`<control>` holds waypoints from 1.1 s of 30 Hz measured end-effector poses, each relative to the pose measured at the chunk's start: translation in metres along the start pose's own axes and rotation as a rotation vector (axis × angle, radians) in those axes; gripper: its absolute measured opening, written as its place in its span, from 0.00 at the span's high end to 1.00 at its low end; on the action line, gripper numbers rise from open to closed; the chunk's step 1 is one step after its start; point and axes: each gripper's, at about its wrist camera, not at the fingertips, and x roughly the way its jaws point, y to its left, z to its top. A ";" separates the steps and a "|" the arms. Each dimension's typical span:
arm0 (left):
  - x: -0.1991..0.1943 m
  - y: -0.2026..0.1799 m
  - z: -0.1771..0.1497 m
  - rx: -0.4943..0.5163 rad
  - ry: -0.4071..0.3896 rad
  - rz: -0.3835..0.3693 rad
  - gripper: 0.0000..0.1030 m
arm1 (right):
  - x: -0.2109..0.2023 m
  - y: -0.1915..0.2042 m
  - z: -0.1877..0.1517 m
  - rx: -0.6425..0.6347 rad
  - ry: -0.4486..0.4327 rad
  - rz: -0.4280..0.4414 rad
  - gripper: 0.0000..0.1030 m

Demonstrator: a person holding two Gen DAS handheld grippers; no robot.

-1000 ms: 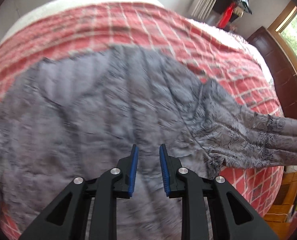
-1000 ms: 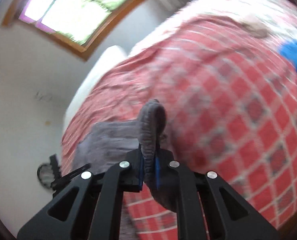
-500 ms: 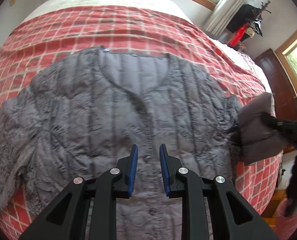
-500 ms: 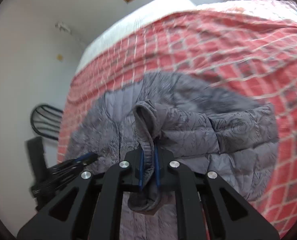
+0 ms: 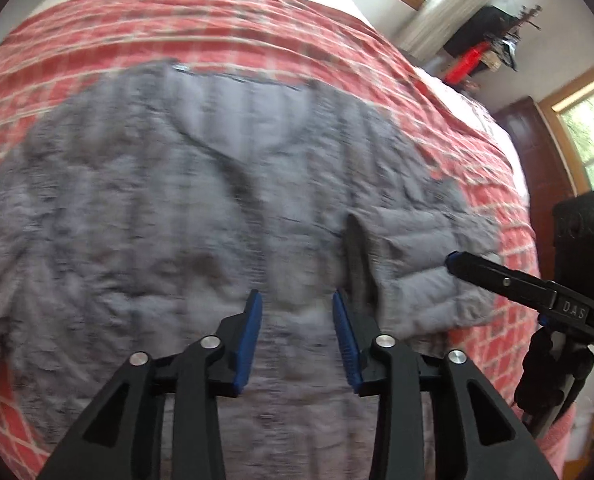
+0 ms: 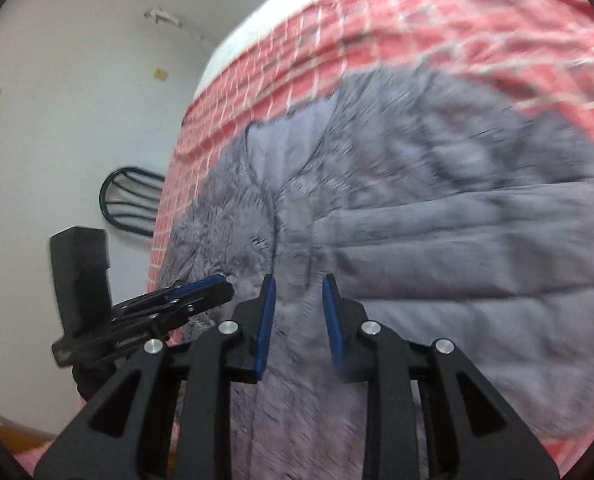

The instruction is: Fold large clothes

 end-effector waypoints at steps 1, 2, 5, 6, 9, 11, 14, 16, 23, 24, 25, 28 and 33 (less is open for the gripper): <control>0.005 -0.006 0.000 0.001 0.014 -0.015 0.57 | -0.013 -0.008 -0.005 0.010 -0.018 -0.027 0.76; 0.013 -0.013 0.001 0.002 0.033 -0.029 0.57 | -0.027 -0.019 -0.012 0.025 -0.036 -0.053 0.76; 0.038 -0.038 0.000 0.018 0.088 -0.050 0.57 | -0.068 -0.052 -0.036 0.070 -0.092 -0.138 0.76; 0.045 -0.043 0.000 0.024 0.101 -0.054 0.58 | -0.079 -0.063 -0.045 0.087 -0.107 -0.172 0.76; 0.067 -0.060 0.000 0.032 0.128 -0.009 0.81 | -0.095 -0.090 -0.061 0.145 -0.132 -0.212 0.76; 0.072 -0.064 0.001 0.029 0.115 0.025 0.96 | -0.102 -0.109 -0.074 0.195 -0.140 -0.223 0.76; 0.056 -0.061 0.002 -0.004 0.060 0.011 0.98 | -0.107 -0.125 -0.083 0.232 -0.153 -0.226 0.76; 0.031 -0.059 0.005 -0.009 -0.014 0.011 0.98 | -0.106 -0.127 -0.084 0.245 -0.162 -0.213 0.76; -0.071 -0.020 0.020 -0.026 -0.259 0.069 0.98 | -0.093 -0.107 -0.064 0.209 -0.155 -0.153 0.76; -0.079 -0.014 0.023 -0.024 -0.281 0.092 0.98 | -0.089 -0.102 -0.059 0.197 -0.149 -0.146 0.76; -0.092 -0.005 0.023 -0.025 -0.312 0.123 0.98 | -0.081 -0.094 -0.053 0.181 -0.139 -0.135 0.76; -0.114 0.027 0.025 -0.063 -0.344 0.165 0.98 | -0.060 -0.074 -0.036 0.144 -0.108 -0.114 0.76; -0.126 0.084 0.023 -0.150 -0.347 0.277 0.98 | -0.018 -0.046 -0.010 0.106 -0.046 -0.062 0.76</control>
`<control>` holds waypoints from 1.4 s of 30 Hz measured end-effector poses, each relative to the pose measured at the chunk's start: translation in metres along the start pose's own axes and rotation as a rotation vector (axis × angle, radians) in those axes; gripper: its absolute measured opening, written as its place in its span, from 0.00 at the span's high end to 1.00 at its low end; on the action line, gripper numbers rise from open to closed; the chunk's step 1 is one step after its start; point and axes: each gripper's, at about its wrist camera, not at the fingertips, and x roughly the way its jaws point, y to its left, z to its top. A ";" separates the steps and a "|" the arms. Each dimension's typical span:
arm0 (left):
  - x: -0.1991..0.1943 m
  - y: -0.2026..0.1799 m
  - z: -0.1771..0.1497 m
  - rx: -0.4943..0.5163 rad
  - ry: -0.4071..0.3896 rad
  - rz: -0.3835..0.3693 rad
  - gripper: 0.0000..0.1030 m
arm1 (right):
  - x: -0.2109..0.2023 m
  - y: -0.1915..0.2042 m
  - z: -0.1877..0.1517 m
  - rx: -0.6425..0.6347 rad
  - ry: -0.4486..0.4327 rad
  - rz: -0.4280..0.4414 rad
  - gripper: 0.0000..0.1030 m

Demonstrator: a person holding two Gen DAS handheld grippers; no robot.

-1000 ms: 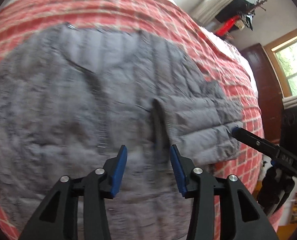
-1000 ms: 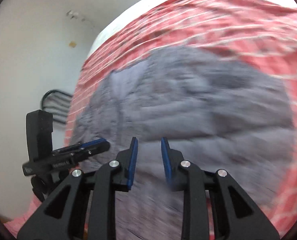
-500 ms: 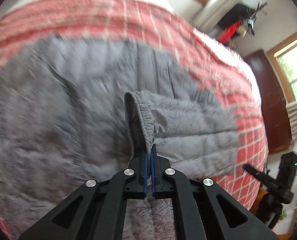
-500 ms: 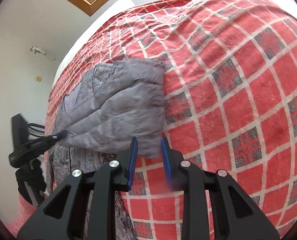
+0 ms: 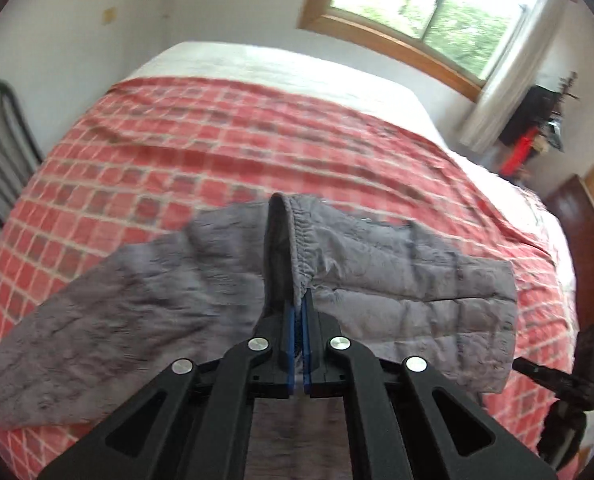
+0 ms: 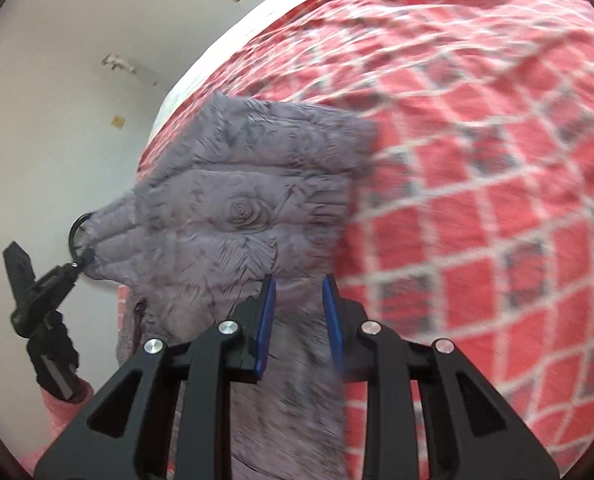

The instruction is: Fold large clothes

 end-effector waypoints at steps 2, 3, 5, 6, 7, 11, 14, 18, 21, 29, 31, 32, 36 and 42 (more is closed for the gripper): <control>0.011 0.018 -0.002 -0.014 0.021 0.029 0.98 | 0.014 0.008 0.006 -0.014 0.024 -0.005 0.76; 0.019 0.025 -0.003 -0.019 0.037 0.044 0.98 | 0.022 0.012 0.008 -0.020 0.037 -0.011 0.76; 0.035 0.040 -0.007 -0.030 0.069 0.073 0.98 | 0.039 0.018 0.012 -0.036 0.068 -0.048 0.76; 0.043 0.046 -0.011 -0.031 0.086 0.085 0.98 | 0.048 0.021 0.012 -0.046 0.085 -0.074 0.76; 0.054 0.052 -0.014 -0.036 0.109 0.106 0.98 | 0.051 0.022 0.011 -0.052 0.097 -0.091 0.76; 0.088 0.074 -0.035 -0.058 0.194 0.140 0.97 | 0.074 0.018 0.002 -0.070 0.156 -0.177 0.78; 0.106 0.084 -0.047 -0.061 0.229 0.127 0.96 | 0.082 0.015 -0.002 -0.081 0.166 -0.177 0.78; 0.095 0.078 -0.043 -0.010 0.238 0.153 0.90 | 0.073 0.023 0.000 -0.110 0.189 -0.198 0.78; 0.062 0.082 -0.028 -0.038 0.180 0.143 0.89 | 0.054 0.044 0.013 -0.152 0.146 -0.177 0.76; 0.054 -0.008 0.003 0.094 0.134 -0.003 0.89 | 0.075 0.086 0.060 -0.189 0.130 -0.182 0.73; 0.085 -0.030 0.001 0.106 0.188 -0.015 0.89 | 0.093 0.086 0.068 -0.177 0.149 -0.200 0.73; 0.096 -0.034 -0.001 0.106 0.202 -0.012 0.88 | 0.101 0.086 0.071 -0.178 0.152 -0.216 0.73; 0.146 -0.037 -0.009 0.110 0.276 0.044 0.88 | 0.133 0.069 0.075 -0.152 0.209 -0.265 0.75; 0.151 -0.032 -0.012 0.104 0.293 0.026 0.89 | 0.132 0.061 0.076 -0.123 0.218 -0.236 0.75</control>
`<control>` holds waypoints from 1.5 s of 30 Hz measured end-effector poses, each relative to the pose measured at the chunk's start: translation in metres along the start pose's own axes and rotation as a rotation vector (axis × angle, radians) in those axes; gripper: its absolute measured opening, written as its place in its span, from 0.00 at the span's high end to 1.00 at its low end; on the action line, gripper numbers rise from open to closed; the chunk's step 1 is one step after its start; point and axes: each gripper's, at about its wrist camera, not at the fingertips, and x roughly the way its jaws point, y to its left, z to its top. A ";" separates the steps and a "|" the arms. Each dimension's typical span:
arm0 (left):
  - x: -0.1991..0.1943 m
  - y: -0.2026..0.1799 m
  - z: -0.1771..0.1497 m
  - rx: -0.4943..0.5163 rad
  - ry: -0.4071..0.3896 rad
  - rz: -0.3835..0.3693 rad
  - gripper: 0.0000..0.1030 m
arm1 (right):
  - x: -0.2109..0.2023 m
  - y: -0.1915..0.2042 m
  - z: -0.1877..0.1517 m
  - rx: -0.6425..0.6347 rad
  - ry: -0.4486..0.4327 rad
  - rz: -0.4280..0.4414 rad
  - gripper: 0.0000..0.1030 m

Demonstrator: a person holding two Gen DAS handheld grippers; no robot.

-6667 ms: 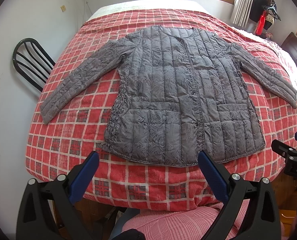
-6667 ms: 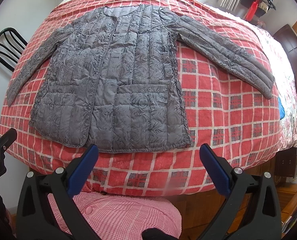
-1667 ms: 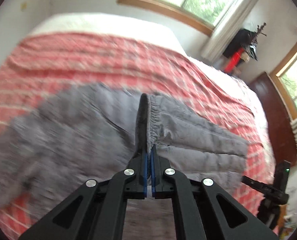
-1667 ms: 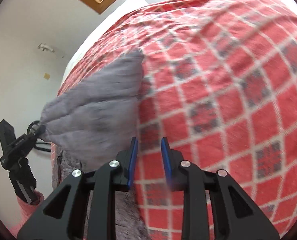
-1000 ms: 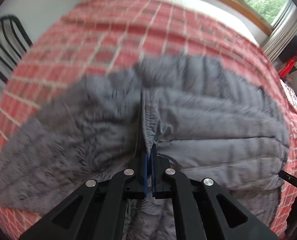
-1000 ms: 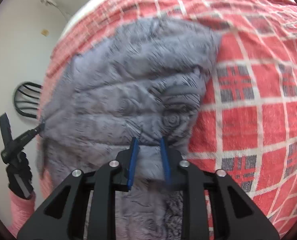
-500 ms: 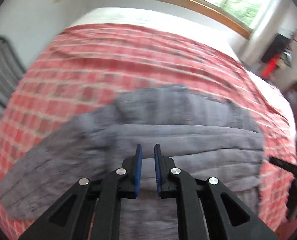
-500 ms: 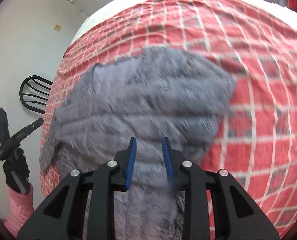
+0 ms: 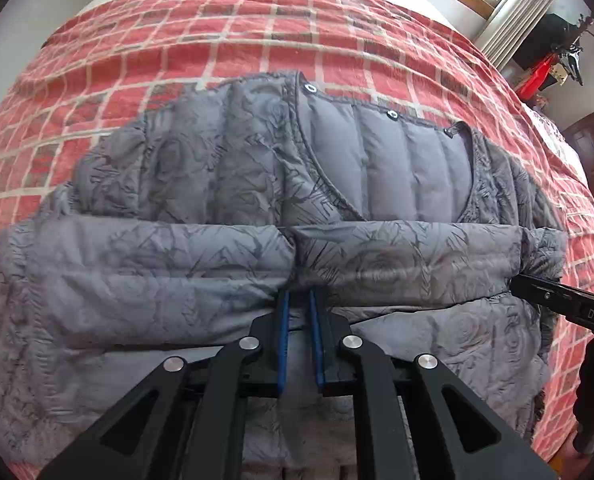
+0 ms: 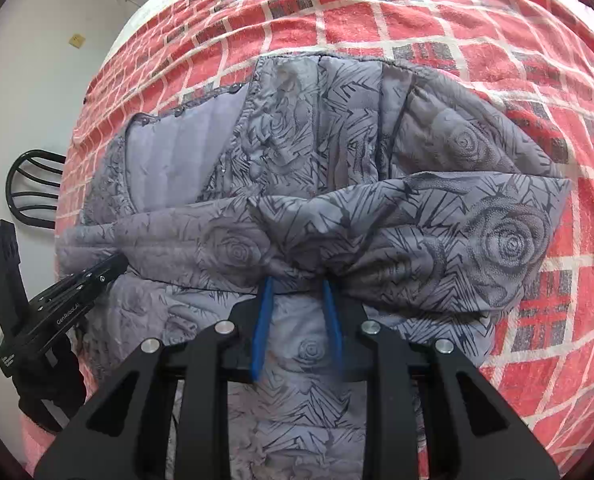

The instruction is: Fold large clothes

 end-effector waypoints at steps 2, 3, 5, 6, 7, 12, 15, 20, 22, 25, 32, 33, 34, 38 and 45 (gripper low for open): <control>-0.018 0.000 -0.004 -0.013 -0.029 0.004 0.89 | -0.017 0.008 -0.010 -0.023 -0.029 0.004 0.73; -0.030 -0.002 -0.009 -0.010 -0.052 -0.006 0.89 | -0.026 0.014 -0.017 -0.041 -0.045 0.024 0.73; -0.044 -0.005 -0.018 0.012 -0.081 -0.018 0.88 | -0.035 0.026 -0.031 -0.077 -0.046 0.033 0.72; -0.049 -0.008 -0.026 0.027 -0.088 -0.015 0.88 | -0.038 0.031 -0.040 -0.093 -0.045 0.027 0.72; -0.051 -0.011 -0.035 0.039 -0.085 -0.017 0.88 | -0.038 0.034 -0.046 -0.102 -0.041 0.027 0.72; -0.019 -0.014 -0.054 0.070 -0.014 0.012 0.88 | -0.012 0.033 -0.069 -0.089 0.020 -0.017 0.72; -0.004 -0.014 -0.056 0.097 -0.010 0.005 0.88 | 0.009 0.025 -0.075 -0.081 0.021 -0.019 0.74; 0.001 -0.010 -0.052 0.066 -0.002 -0.026 0.87 | 0.011 0.017 -0.079 -0.032 -0.015 0.006 0.76; 0.001 -0.010 -0.053 0.053 -0.009 -0.019 0.87 | 0.011 0.021 -0.081 -0.049 -0.022 -0.017 0.76; -0.007 -0.013 -0.054 0.030 -0.007 -0.015 0.88 | 0.004 0.027 -0.082 -0.067 -0.005 -0.026 0.72; -0.097 0.057 -0.092 -0.107 -0.117 -0.087 0.60 | -0.077 0.025 -0.115 -0.096 -0.162 -0.088 0.46; -0.107 0.078 -0.102 -0.150 -0.134 -0.080 0.60 | -0.085 0.019 -0.122 -0.095 -0.173 -0.094 0.46; -0.116 0.101 -0.113 -0.196 -0.148 -0.061 0.60 | -0.088 0.014 -0.125 -0.087 -0.176 -0.096 0.46; -0.132 0.202 -0.162 -0.428 -0.146 0.039 0.60 | -0.099 -0.013 -0.140 -0.041 -0.190 -0.117 0.45; -0.143 0.340 -0.272 -0.907 -0.185 0.059 0.61 | -0.092 -0.023 -0.139 0.004 -0.187 -0.115 0.45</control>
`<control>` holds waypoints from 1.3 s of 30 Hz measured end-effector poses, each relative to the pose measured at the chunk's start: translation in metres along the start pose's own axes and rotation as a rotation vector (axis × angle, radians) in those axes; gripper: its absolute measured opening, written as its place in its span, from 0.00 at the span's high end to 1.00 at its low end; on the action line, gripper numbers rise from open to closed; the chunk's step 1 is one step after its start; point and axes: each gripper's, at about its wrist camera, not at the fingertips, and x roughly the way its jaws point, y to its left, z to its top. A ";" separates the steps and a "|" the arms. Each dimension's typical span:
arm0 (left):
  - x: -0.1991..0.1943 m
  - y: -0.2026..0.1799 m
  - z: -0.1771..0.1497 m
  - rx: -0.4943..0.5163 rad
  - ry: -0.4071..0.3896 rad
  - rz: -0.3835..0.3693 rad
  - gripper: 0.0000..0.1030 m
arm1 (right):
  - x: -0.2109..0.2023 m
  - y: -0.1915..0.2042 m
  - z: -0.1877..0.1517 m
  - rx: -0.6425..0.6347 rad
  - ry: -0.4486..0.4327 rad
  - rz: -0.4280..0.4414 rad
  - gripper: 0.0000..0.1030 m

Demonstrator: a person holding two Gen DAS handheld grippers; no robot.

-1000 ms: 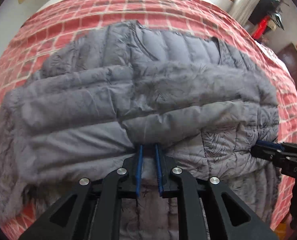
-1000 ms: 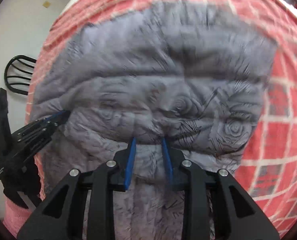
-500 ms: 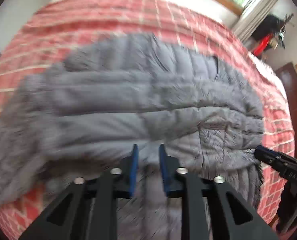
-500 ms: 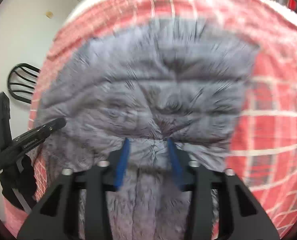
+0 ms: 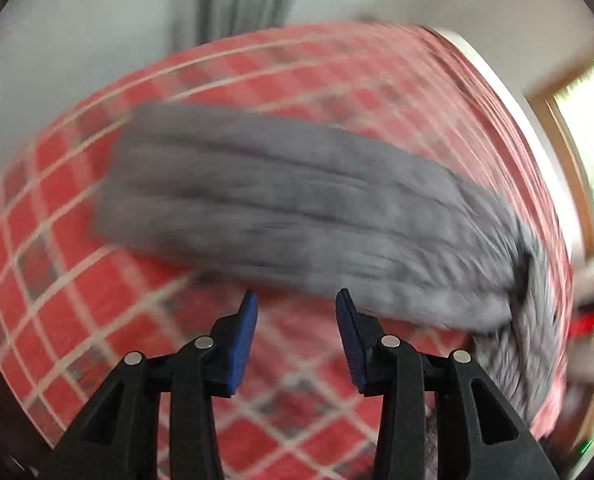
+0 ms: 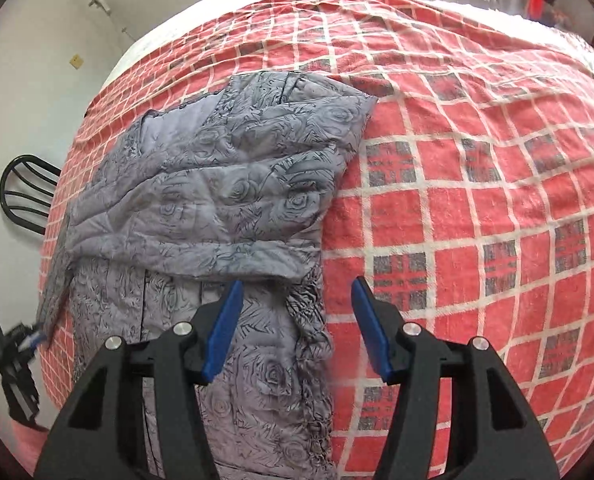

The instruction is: Fold large clothes

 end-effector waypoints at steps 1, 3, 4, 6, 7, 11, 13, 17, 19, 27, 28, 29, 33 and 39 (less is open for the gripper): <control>0.001 0.019 0.000 -0.073 -0.003 -0.028 0.61 | 0.001 0.002 0.001 -0.003 0.002 0.004 0.45; 0.004 0.042 -0.003 -0.167 -0.001 -0.099 0.61 | 0.004 0.006 0.002 -0.008 0.011 0.017 0.45; 0.007 0.051 -0.004 -0.210 0.001 -0.133 0.61 | 0.007 0.009 0.003 -0.015 0.016 0.026 0.45; 0.014 0.066 -0.003 -0.285 -0.012 -0.187 0.62 | 0.015 0.015 0.006 -0.023 0.026 0.026 0.46; 0.017 0.073 0.000 -0.329 -0.026 -0.217 0.62 | 0.018 0.016 0.007 -0.021 0.031 0.022 0.46; 0.028 0.088 0.013 -0.411 -0.071 -0.257 0.62 | 0.035 0.016 0.012 0.003 0.057 0.036 0.46; 0.029 0.091 0.018 -0.434 -0.090 -0.271 0.62 | 0.044 0.015 0.014 0.005 0.074 0.019 0.46; 0.029 0.100 0.020 -0.451 -0.112 -0.250 0.75 | 0.063 0.011 0.013 0.020 0.119 -0.004 0.44; 0.029 0.104 0.017 -0.446 -0.124 -0.242 0.80 | 0.071 0.006 0.011 0.042 0.136 -0.002 0.44; 0.022 0.093 0.020 -0.394 -0.164 -0.207 0.93 | 0.072 0.004 0.011 0.036 0.137 0.011 0.44; 0.013 0.086 0.021 -0.360 -0.195 -0.203 0.93 | 0.068 0.004 0.012 0.038 0.132 0.014 0.44; 0.007 0.078 0.023 -0.332 -0.219 -0.201 0.93 | 0.061 0.006 0.011 0.037 0.117 0.016 0.45; -0.041 0.037 0.025 -0.179 -0.328 -0.234 0.94 | 0.018 0.015 0.007 -0.002 0.036 0.053 0.45; -0.097 -0.072 0.005 0.119 -0.427 -0.327 0.94 | -0.031 0.032 -0.011 -0.080 -0.027 0.050 0.45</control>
